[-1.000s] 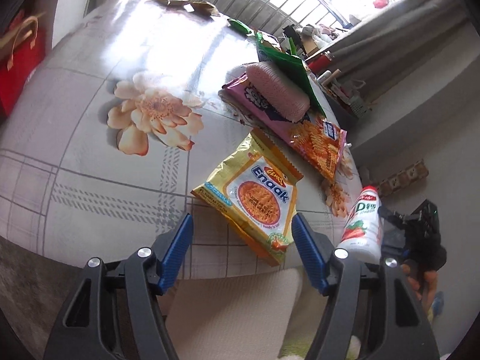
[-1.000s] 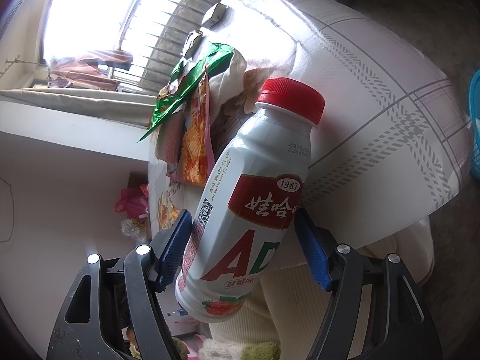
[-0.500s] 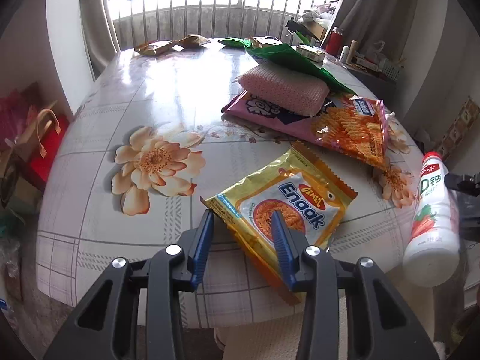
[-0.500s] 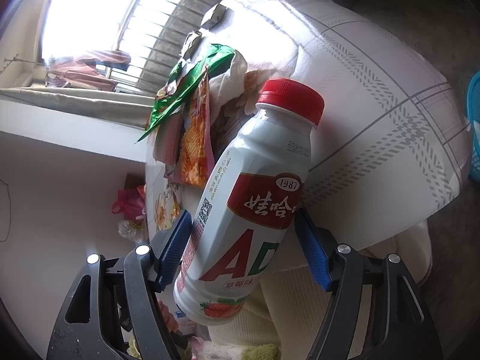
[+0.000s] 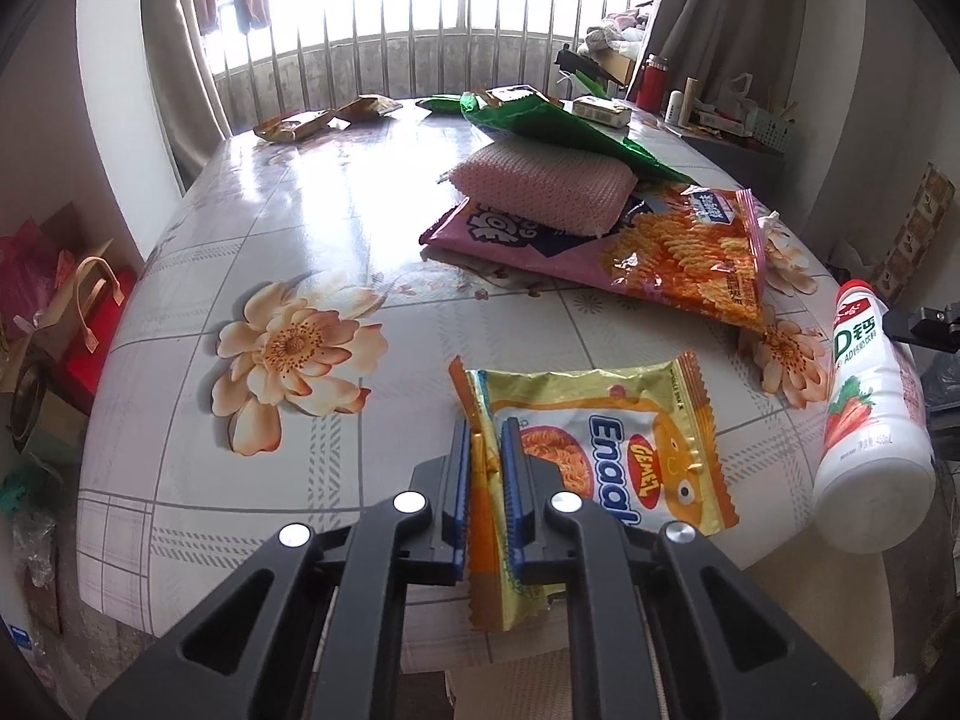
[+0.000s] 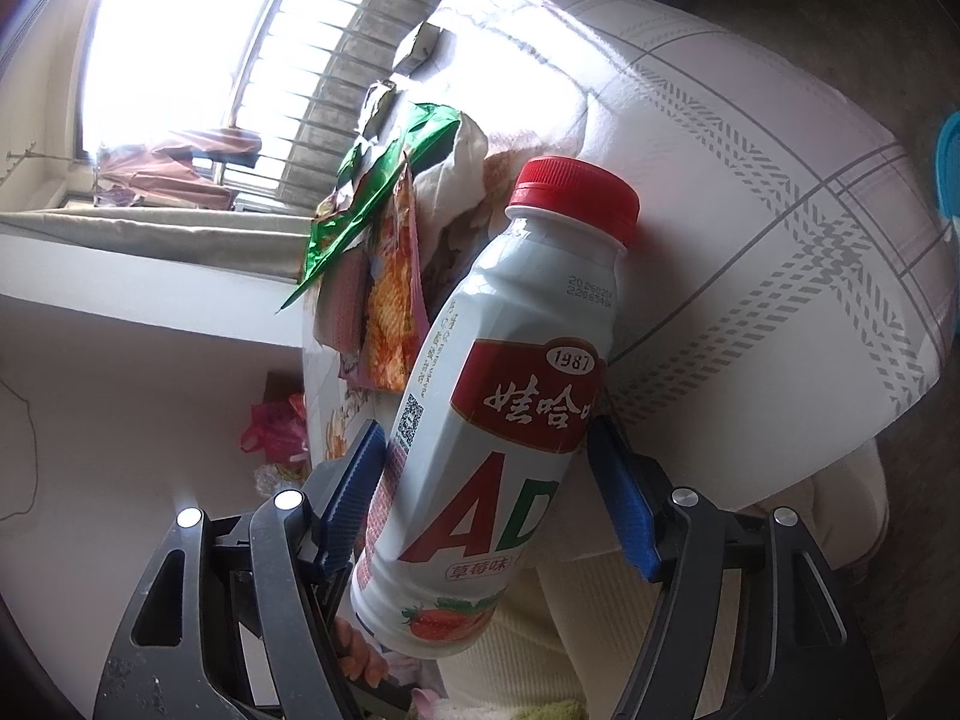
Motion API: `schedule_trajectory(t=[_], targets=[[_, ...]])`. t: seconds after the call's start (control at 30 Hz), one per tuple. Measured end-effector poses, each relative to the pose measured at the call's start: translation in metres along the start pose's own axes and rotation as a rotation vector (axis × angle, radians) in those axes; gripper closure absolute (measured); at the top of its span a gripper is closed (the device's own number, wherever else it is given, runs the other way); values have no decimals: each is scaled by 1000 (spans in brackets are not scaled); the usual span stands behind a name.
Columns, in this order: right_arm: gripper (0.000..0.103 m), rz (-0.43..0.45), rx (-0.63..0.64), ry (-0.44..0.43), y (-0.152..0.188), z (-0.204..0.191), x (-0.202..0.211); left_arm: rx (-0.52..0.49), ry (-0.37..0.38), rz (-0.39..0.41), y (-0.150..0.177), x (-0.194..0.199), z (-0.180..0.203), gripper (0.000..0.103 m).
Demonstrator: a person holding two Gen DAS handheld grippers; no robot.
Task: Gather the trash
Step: 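Grasp the yellow Enaak biscuit packet with the left tool while the right holds the bottle, then carry the bottle and biscuit packet with both tools to the wastebasket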
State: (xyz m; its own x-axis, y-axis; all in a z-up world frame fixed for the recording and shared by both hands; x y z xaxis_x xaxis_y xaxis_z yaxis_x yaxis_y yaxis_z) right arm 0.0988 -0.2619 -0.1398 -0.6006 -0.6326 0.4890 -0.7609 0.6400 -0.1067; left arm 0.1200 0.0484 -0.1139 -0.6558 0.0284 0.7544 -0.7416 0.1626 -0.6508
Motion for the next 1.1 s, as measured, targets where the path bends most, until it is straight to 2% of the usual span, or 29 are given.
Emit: schedule_trajectory(t=[0.43,0.5,0.73,0.97,1.1], targets=[[44,19,9,-40,0,0,18,-2,19,30,-9,15,3,95],[45,21,25,-14,1,0,19,-6,19,36,-10,17,4,95],[43,5,176,168,1,-7,19,-18,24,41,-12,19,7,95],[39,-3,132,204,-12,0,2,-22,34,47,-14,21,12,95],[44,20,137,208,-14,-1,2,-20,36,52,-16,23,12,95]])
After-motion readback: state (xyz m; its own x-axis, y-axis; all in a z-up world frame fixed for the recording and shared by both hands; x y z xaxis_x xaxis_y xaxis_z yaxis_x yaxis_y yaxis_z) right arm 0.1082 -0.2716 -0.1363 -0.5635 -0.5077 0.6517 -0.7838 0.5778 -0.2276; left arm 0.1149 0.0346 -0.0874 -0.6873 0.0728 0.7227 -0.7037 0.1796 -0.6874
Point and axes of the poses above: each gripper's, at about its wrist camera, not at the fingertips, and x roughly against the way its jaws point, z to its right, y to its underside, the point moved 7 cm from there along -x, roughly the way its jaws point, and after that the axes turned 7 degrees about -y, right-handed, at the moved point
